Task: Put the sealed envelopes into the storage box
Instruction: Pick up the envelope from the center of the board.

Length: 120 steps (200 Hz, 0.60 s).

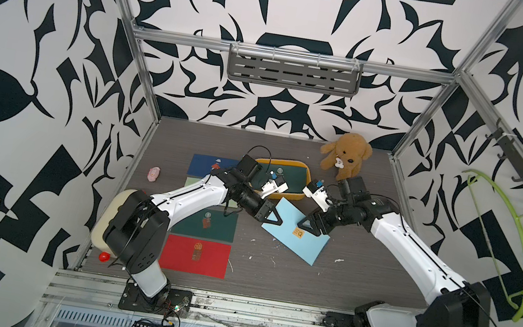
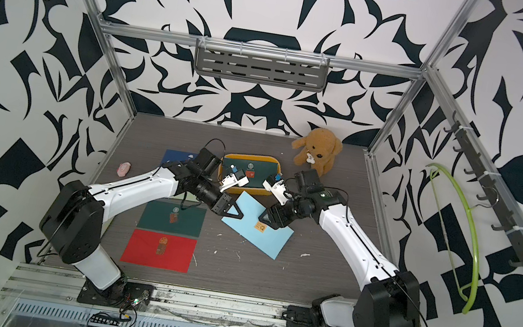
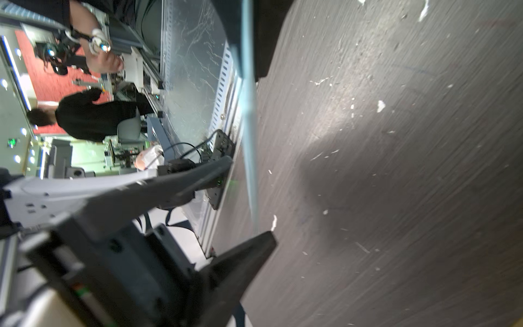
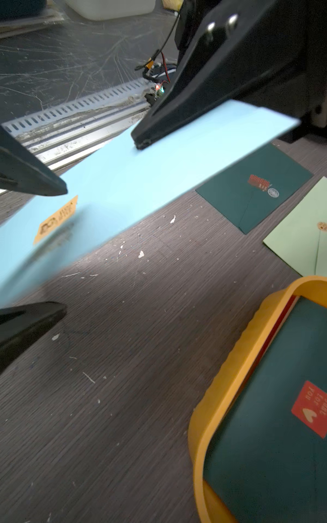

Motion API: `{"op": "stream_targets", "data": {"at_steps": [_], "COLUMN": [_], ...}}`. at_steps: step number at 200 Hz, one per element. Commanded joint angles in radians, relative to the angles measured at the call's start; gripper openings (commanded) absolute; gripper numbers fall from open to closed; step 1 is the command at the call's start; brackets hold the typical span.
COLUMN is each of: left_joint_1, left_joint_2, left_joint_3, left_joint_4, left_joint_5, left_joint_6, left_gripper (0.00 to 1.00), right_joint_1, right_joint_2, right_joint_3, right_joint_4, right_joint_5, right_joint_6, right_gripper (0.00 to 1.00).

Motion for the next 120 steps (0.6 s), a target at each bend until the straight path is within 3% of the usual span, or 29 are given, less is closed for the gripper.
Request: {"op": "stream_targets", "data": {"at_steps": [1,39,92,120], "left_joint_1": [-0.002,-0.001,0.022,0.052], "left_joint_2": [-0.035,-0.061,-0.064,-0.065], "left_joint_3": [0.012,0.003,-0.009,-0.02], "left_joint_4": [-0.108,-0.114,-0.054,-0.019], "left_joint_5": [0.061,0.057,0.015,-0.011], "left_joint_6": [0.084,0.09,0.071,0.062], "left_gripper": [0.0,0.0,0.0,0.0], "right_joint_1": [-0.002,-0.003,-0.001,-0.001], "right_joint_2": [0.001,0.002,0.014,0.013], "right_joint_3": [0.052,0.046,0.024,0.013], "right_joint_4": [-0.064,-0.082,-0.092,-0.069], "right_joint_5": [-0.084,-0.113,-0.209,-0.211], "right_joint_6": [-0.081,-0.086,-0.064,-0.032], "right_gripper": [0.66,0.63,0.25,0.17]}}
